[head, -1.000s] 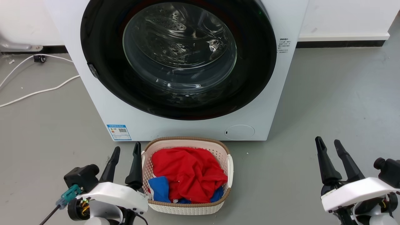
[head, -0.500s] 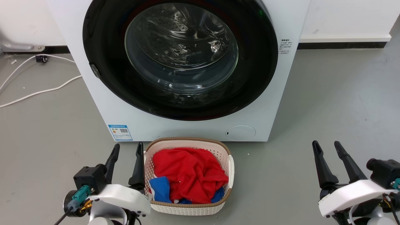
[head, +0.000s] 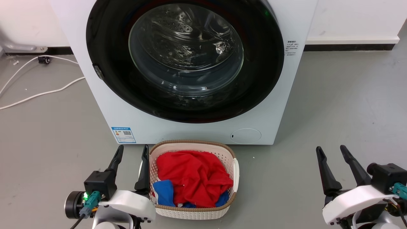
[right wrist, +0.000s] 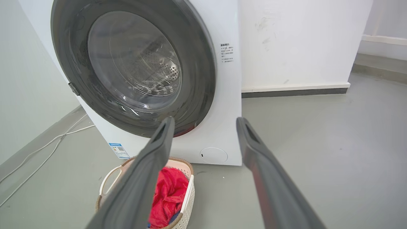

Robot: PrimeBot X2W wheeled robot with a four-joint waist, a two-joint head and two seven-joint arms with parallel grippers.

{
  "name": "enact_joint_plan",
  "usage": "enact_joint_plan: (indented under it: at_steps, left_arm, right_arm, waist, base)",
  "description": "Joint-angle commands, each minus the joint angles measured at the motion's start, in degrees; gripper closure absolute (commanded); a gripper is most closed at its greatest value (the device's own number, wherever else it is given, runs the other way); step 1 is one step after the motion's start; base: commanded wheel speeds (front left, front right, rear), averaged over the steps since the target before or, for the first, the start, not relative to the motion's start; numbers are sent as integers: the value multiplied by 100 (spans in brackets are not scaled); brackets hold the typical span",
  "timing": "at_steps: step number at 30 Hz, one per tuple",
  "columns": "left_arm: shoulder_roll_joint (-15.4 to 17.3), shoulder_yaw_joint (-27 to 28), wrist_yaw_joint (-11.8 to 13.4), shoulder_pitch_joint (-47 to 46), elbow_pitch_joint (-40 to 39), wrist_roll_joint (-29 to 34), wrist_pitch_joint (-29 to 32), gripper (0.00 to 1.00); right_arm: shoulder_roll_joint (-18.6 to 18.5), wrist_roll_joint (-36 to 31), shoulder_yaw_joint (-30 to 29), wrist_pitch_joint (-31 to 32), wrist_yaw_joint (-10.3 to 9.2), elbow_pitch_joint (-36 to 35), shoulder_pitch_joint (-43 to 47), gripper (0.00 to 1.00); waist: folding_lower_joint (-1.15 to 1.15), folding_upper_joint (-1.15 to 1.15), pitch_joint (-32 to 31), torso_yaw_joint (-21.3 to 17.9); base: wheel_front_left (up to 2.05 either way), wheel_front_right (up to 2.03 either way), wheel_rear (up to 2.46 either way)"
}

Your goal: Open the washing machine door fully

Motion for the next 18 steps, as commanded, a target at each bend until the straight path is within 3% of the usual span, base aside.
enact_joint_plan:
  at_steps: [1, 18]
  left_arm:
    - [30, -18, 26, -43, -26, 116, -62, 0]
    - [-125, 113, -166, 93, 55, 574, -255, 0]
  right_arm:
    - [16, -149, -7, -6, 13, -78, 8, 0]
    - [171, -855, -66, -86, 14, -178, 161, 0]
  waist:
    - [0, 0, -1, 2]
    - [0, 0, -38, 1]
  base:
    - [0, 0, 0]
    - [0, 0, 0]
